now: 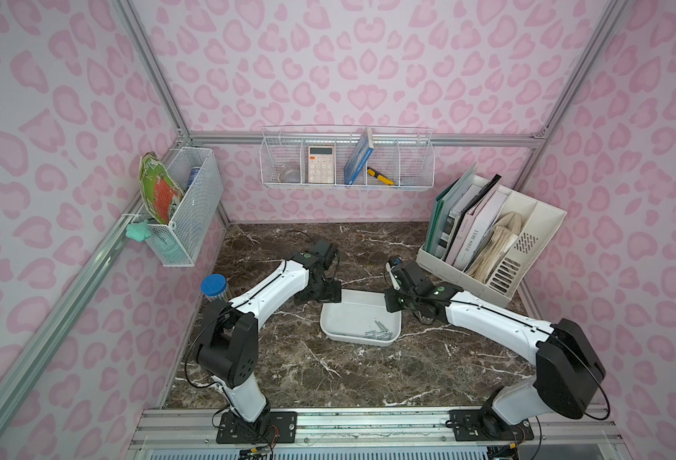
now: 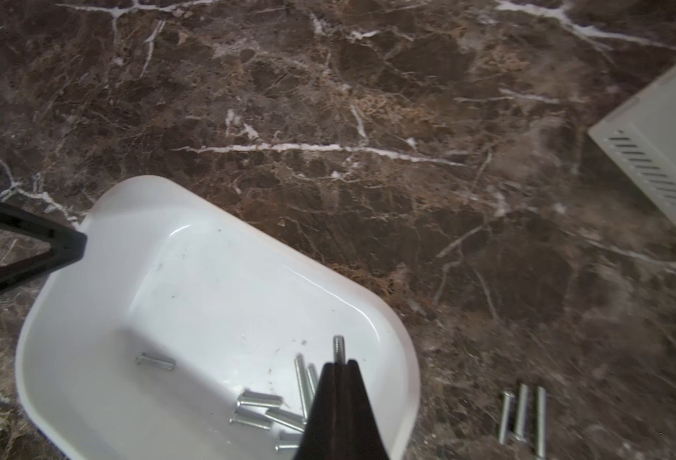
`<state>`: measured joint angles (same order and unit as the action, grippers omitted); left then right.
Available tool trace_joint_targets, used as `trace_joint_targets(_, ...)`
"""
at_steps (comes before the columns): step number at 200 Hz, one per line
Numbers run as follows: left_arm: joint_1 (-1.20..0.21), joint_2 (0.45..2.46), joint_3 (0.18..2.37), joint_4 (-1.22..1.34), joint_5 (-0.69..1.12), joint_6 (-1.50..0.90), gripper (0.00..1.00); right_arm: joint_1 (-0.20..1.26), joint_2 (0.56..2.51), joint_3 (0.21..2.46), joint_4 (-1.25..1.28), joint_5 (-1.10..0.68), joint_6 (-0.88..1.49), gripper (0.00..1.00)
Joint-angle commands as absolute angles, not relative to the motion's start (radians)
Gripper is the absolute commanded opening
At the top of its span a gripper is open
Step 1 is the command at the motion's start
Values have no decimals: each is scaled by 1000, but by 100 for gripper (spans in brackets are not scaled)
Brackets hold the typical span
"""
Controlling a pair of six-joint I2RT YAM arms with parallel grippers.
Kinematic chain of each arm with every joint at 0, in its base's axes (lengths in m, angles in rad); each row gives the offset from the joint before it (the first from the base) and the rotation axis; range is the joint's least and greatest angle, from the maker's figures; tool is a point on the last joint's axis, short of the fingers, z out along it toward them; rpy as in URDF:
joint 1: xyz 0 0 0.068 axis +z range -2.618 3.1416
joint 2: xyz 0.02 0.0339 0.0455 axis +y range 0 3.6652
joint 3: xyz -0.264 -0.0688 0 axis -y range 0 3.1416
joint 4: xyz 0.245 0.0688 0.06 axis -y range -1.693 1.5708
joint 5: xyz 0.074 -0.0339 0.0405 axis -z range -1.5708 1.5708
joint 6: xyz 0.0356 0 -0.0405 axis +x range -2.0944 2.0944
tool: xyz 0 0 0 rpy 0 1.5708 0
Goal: Take out the screws from the storage box
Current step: Place the screw at the center of the board.
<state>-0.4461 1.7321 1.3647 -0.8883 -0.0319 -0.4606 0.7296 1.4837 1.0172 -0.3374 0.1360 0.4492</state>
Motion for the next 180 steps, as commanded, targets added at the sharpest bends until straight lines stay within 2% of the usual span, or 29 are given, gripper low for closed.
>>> trace_joint_targets(1,-446,1754,1383,-935,-37,-465,95,682,1432,972,-396,205,468,0)
trace_joint_targets(51,-446,1775,1391,-942,-8,-462,95,552,1384,837,-363,123,466,0)
trace_joint_targets(107,-447,1798,1397,-946,16,-460,94,547,1464,767,-272,45,485,0)
trace_joint_targets(180,-448,1796,1399,-948,20,-457,95,551,1539,759,-262,74,466,3)
